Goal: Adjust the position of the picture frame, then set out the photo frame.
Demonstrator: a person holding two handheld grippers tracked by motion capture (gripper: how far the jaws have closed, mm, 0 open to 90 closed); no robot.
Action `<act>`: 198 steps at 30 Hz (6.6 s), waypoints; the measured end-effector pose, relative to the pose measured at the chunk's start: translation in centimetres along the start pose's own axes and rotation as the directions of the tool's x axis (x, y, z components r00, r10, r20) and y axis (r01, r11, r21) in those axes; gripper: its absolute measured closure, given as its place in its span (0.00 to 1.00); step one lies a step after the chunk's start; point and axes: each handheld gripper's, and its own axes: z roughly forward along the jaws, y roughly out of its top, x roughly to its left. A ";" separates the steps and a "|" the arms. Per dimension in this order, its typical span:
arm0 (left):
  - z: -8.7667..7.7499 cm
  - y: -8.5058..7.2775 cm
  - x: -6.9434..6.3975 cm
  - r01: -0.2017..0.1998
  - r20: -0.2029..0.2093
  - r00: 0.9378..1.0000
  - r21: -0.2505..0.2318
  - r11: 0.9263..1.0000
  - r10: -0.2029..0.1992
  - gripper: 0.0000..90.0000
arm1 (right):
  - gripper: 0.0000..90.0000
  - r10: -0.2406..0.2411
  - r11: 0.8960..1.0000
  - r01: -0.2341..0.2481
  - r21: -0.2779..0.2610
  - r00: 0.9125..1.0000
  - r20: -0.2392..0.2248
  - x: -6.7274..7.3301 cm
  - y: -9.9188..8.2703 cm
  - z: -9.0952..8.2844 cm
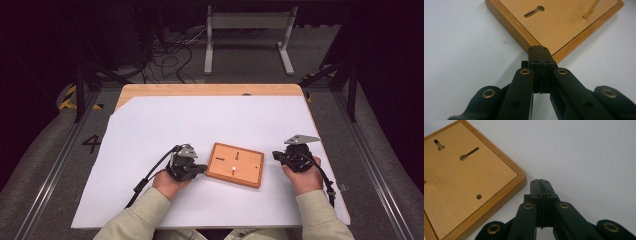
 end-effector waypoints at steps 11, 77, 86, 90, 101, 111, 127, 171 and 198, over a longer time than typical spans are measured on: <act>-2.5 -1.0 0.8 0.013 -0.058 0.998 -0.105 0.994 -0.020 0.87 | 1.00 -0.029 0.992 0.034 0.122 0.999 -0.035 1.5 -0.1 2.5; -6.0 -2.5 2.3 0.054 -0.137 0.986 -0.256 0.965 -0.091 0.49 | 0.51 -0.330 0.940 0.279 -0.195 0.886 -0.325 8.1 4.2 0.0; -6.1 -2.6 2.4 0.048 -0.140 0.986 -0.256 0.966 -0.086 0.49 | 0.54 -0.366 0.930 0.322 -0.177 0.855 -0.368 9.6 4.5 1.3; -6.2 -2.6 2.3 0.041 -0.148 0.986 -0.261 0.964 -0.082 0.51 | 0.54 -0.378 0.926 0.340 -0.164 0.846 -0.375 10.0 4.6 2.2; -6.2 -2.7 2.4 0.044 -0.152 0.985 -0.265 0.963 -0.087 0.51 | 0.68 -0.385 0.922 0.363 -0.139 0.807 -0.448 10.6 4.1 4.5; -6.1 -2.7 2.4 0.047 -0.152 0.984 -0.261 0.964 -0.089 0.51 | 0.86 -0.425 0.901 0.419 -0.115 0.792 -0.438 10.8 3.8 5.3; -5.9 -2.7 2.5 0.047 -0.148 0.985 -0.251 0.967 -0.086 0.50 | 0.93 -0.571 0.818 0.547 -0.180 0.732 -0.371 11.5 3.4 5.1; -3.6 0.8 4.1 0.228 0.019 0.973 -0.258 0.939 -0.231 0.21 | 0.93 -0.848 0.519 0.811 -0.269 0.528 -0.047 14.4 -0.3 3.0; -0.1 2.3 4.1 0.229 0.078 0.973 -0.175 0.958 -0.218 0.14 | 0.93 -0.883 0.455 0.854 -0.252 0.469 -0.004 14.8 -0.9 2.6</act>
